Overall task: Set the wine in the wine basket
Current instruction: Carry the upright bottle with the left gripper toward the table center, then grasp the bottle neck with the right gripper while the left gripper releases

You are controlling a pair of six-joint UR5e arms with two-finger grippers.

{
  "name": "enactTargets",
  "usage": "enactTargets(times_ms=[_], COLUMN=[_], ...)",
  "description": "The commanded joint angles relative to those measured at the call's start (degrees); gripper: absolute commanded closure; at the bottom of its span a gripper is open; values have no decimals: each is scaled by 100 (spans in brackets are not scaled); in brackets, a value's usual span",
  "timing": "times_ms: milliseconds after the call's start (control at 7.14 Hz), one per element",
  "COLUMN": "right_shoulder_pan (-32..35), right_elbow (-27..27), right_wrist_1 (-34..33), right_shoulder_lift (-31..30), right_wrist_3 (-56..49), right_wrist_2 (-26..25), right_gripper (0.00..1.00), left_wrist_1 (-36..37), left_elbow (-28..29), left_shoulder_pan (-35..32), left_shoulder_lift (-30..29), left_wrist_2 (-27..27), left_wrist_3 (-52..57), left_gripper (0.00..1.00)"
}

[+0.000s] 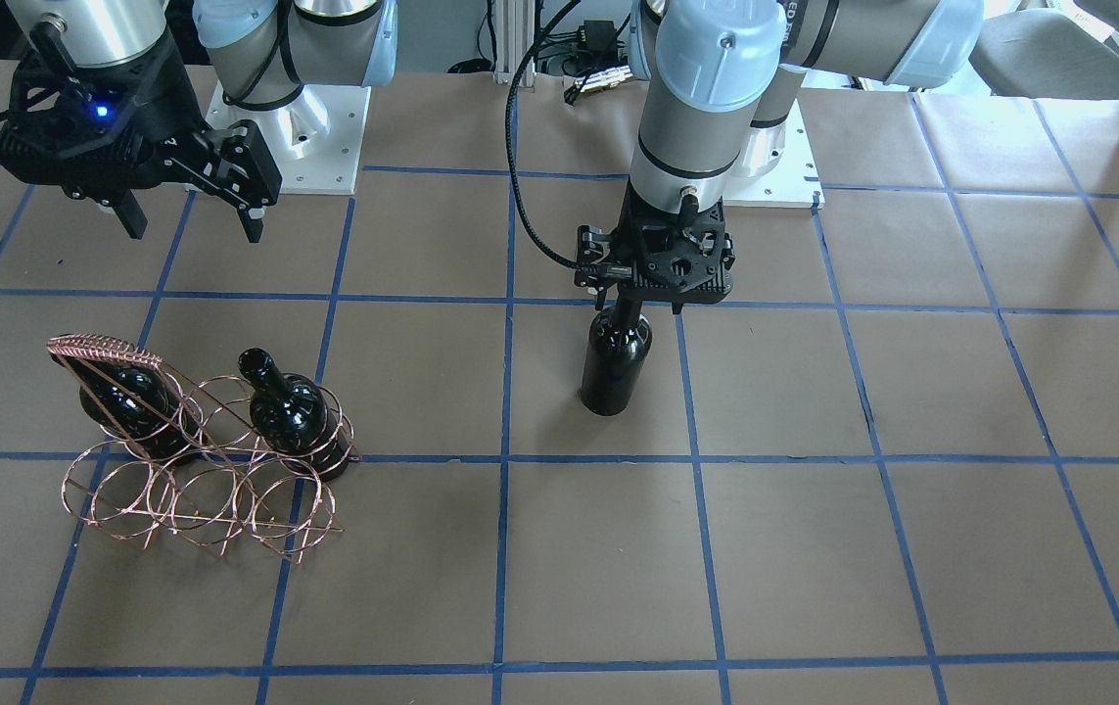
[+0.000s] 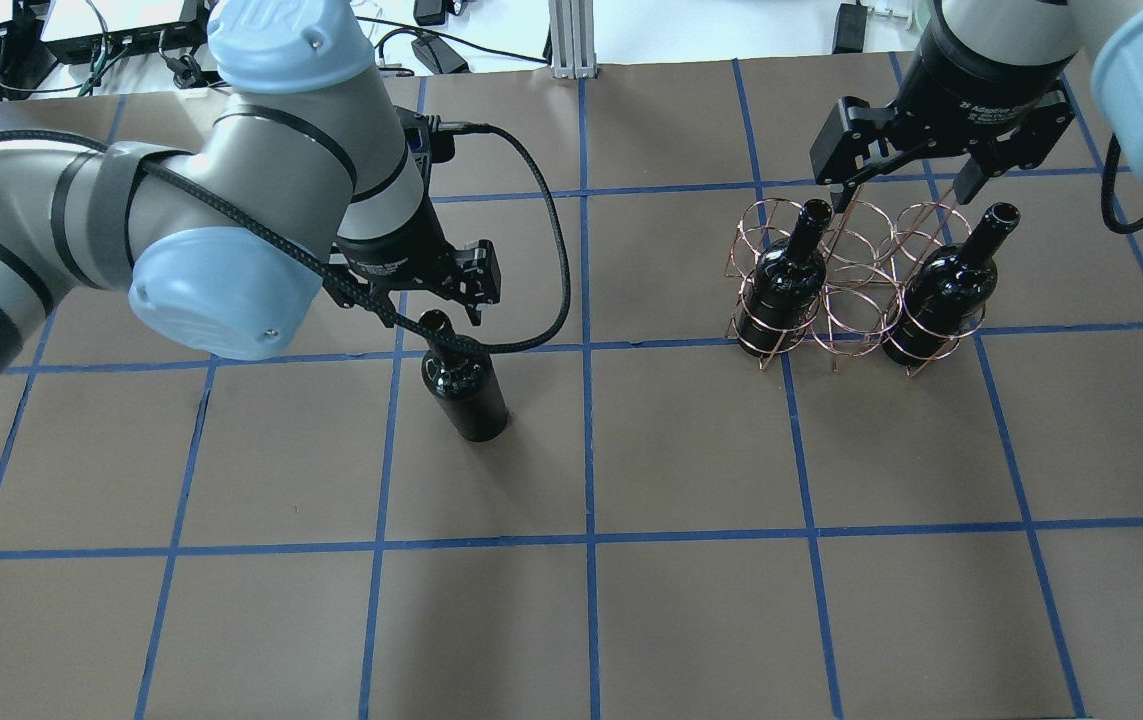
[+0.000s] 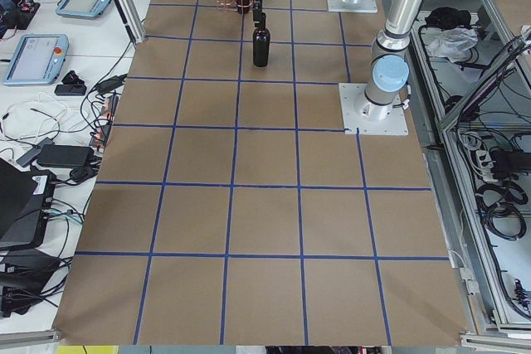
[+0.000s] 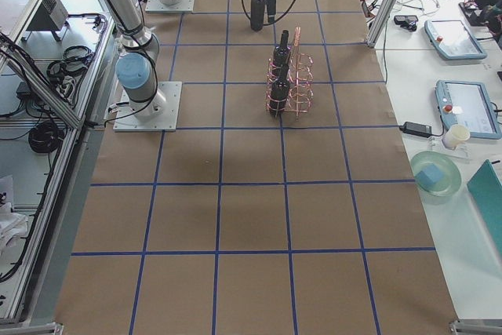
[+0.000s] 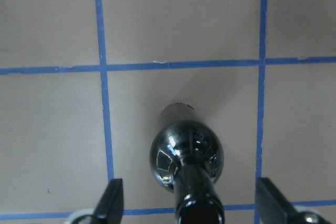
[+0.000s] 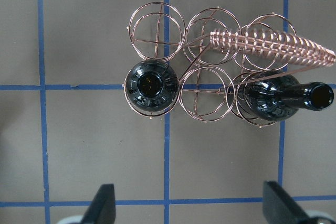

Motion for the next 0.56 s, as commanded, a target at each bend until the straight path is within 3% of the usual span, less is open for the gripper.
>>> enactTargets(times_ms=[0, 140, 420], right_shoulder_pan=[345, 774, 1539], right_elbow=[1, 9, -60], right_wrist_1=[-42, -59, -129], right_shoulder_lift=[-12, 67, 374], right_wrist_3=[604, 999, 2017], right_wrist_2=[13, -39, -66], right_gripper=[2, 1, 1], left_wrist_1=[-1034, -1676, -2069], left_elbow=[1028, 1635, 1852], left_shoulder_pan=[337, 539, 1048], left_shoulder_lift=[77, 174, 393], left_wrist_2=[-4, 31, 32], left_wrist_3=[-6, -6, 81], left_gripper=[0, 0, 0])
